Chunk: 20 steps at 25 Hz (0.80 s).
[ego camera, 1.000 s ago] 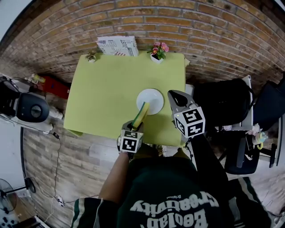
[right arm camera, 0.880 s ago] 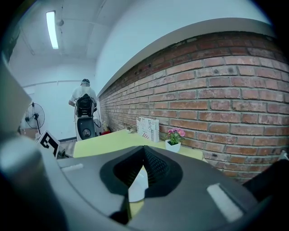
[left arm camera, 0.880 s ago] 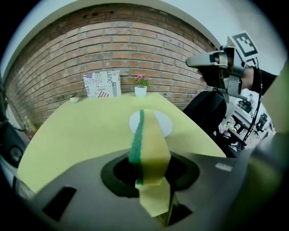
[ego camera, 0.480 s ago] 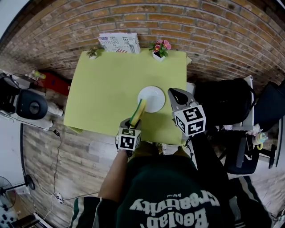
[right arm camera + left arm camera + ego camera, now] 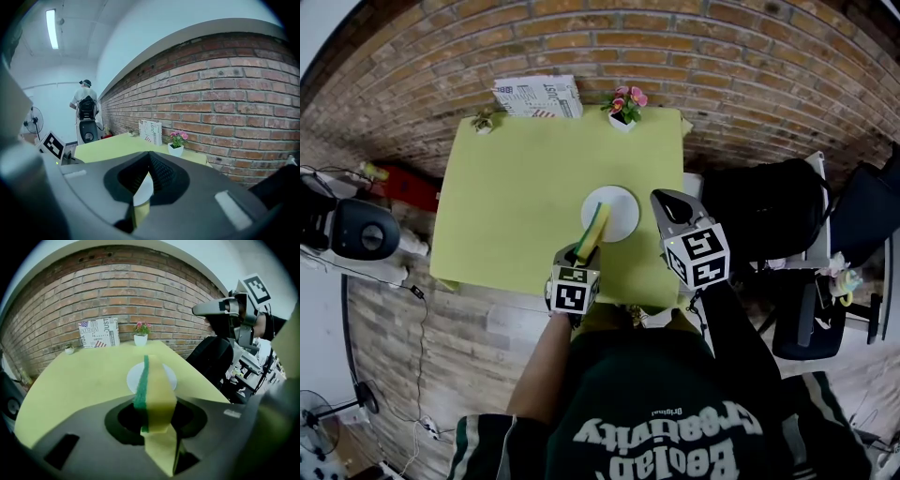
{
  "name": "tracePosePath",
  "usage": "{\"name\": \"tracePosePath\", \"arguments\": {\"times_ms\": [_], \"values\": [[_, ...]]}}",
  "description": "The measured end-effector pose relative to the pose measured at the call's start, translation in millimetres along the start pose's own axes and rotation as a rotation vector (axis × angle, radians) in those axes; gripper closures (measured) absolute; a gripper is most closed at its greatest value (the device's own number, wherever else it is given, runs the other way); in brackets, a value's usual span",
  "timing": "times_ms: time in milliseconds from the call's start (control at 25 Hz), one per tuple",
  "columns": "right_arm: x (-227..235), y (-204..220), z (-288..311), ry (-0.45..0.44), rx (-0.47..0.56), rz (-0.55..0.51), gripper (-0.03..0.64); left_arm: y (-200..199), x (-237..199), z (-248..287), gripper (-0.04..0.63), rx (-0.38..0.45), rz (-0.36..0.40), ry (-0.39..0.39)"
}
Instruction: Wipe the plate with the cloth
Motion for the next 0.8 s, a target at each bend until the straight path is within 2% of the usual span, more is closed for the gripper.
{"name": "tracePosePath", "arguments": {"times_ms": [360,560,800], "values": [[11,6,0,0.023,-0.02,0.011,0.603,-49,41,21,0.465,0.059,0.068,0.091],[20,7,-3,0.044,-0.024,0.018,0.603,-63,45,44,0.465,0.111,0.082,0.093],[30,12,-5,0.064,-0.042,0.025,0.603,-38,50,64,0.462,-0.008,0.173,0.07]]}}
Point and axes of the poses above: the fingertips, and each gripper's own axes: z forward along the fingers, x to its right, y out of its underside, the point moved 1 cm from there along -z, backward along the fingers, and after that the axes turned 12 degrees about -y, right-handed, at the moved point
